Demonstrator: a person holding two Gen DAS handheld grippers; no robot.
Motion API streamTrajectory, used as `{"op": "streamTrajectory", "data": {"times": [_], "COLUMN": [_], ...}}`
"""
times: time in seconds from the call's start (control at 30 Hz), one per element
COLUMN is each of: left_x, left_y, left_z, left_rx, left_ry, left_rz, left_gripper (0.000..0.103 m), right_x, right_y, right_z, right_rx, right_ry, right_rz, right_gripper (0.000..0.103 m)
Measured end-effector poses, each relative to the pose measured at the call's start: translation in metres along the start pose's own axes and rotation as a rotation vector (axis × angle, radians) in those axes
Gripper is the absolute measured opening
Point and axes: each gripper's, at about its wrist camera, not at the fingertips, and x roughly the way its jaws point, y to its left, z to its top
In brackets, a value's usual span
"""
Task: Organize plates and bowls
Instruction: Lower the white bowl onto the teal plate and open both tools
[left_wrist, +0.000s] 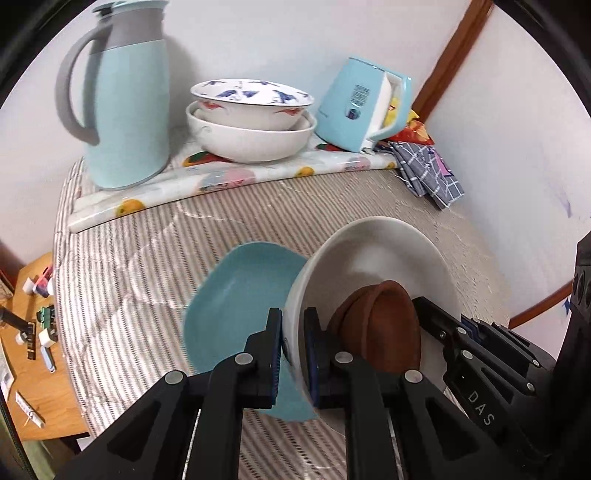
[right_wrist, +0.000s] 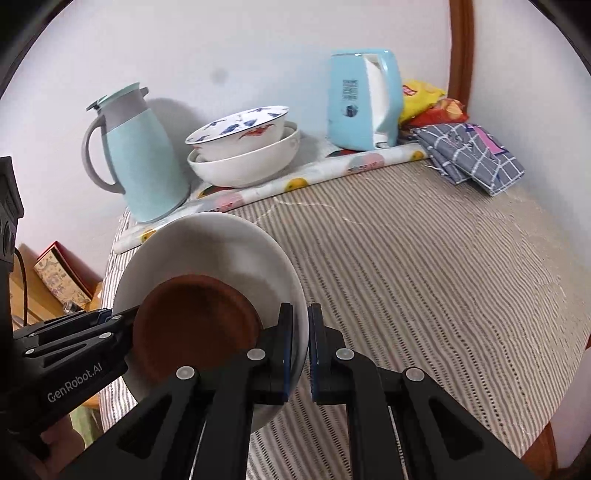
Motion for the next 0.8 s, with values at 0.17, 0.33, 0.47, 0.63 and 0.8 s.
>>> {"op": "streamTrajectory", "data": {"times": [0.17,0.33,0.47,0.63,0.8], "left_x": [0.003,0.008,0.013,0.021,0.03], "left_y": [0.018,0.031,0.038,0.045,0.05], "left_z": [0.0,0.001,0.002,0.004,0.005], "left_rx": [-0.027,-0.048,-0.055,-0.069,-0.074], "left_ry": [0.006,0.011,0.018,0.029,0.043], "left_rz": [0.008,0.009,0.009,0.0,-0.003], "left_gripper": [0.012,0.012,0.012,0.012,0.012], "right_x": [0.011,0.02,0.028,0.037,0.046], "right_y": [0.014,0.024,0.03,0.034,0.035], "right_z": [0.001,0.003,0.005,0.006,0.008], "right_rx": [-0.019,-0.033,-0.042,-0.047,-0.051], "right_ry": [0.015,0.029,0.039,0.052,0.066], "right_rz": [0.008,0.011,0.006,0.002,-0.004], "right_gripper": [0.008,0.008,0.008,0.008,0.008]}}
